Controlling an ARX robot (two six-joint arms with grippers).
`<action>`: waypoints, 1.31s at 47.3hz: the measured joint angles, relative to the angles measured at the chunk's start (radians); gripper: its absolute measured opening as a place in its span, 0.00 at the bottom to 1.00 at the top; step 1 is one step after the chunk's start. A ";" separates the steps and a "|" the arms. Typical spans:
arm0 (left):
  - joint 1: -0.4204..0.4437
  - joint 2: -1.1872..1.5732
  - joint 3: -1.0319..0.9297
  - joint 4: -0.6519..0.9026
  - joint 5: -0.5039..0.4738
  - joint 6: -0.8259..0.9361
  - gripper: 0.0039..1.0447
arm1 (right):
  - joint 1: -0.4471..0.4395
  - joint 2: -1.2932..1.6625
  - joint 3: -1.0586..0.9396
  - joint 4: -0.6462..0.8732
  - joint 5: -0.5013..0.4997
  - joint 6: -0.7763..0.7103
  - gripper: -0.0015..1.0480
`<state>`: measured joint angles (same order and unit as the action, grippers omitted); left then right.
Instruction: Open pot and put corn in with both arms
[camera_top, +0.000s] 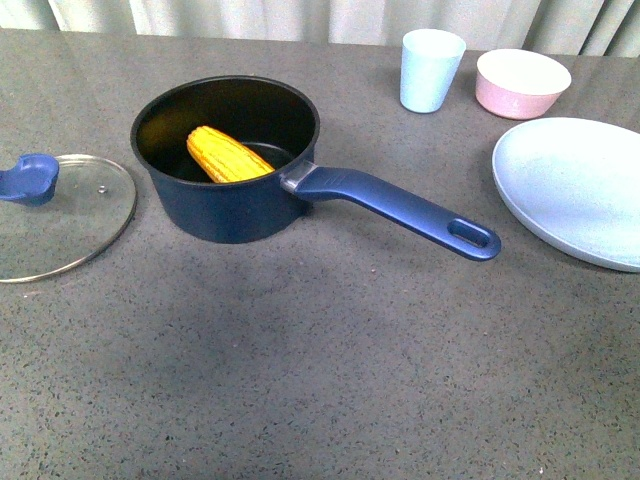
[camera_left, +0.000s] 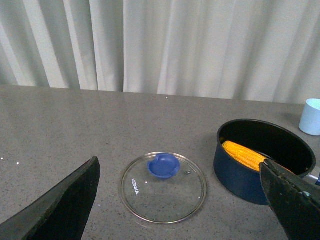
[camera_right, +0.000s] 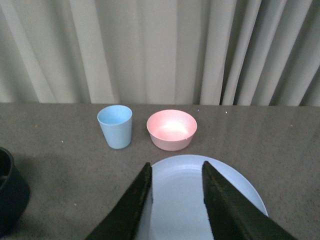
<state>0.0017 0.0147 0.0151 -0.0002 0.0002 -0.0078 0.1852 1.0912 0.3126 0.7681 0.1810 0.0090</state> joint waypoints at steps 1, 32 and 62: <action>0.000 0.000 0.000 0.000 0.000 0.000 0.92 | -0.006 -0.012 -0.014 0.000 -0.006 -0.001 0.23; 0.000 0.000 0.000 0.000 0.000 0.000 0.92 | -0.181 -0.425 -0.253 -0.172 -0.179 -0.006 0.02; 0.000 0.000 0.000 0.000 0.000 0.000 0.92 | -0.183 -0.743 -0.290 -0.420 -0.182 -0.006 0.02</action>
<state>0.0017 0.0147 0.0151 -0.0002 -0.0002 -0.0078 0.0021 0.3481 0.0227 0.3477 -0.0006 0.0029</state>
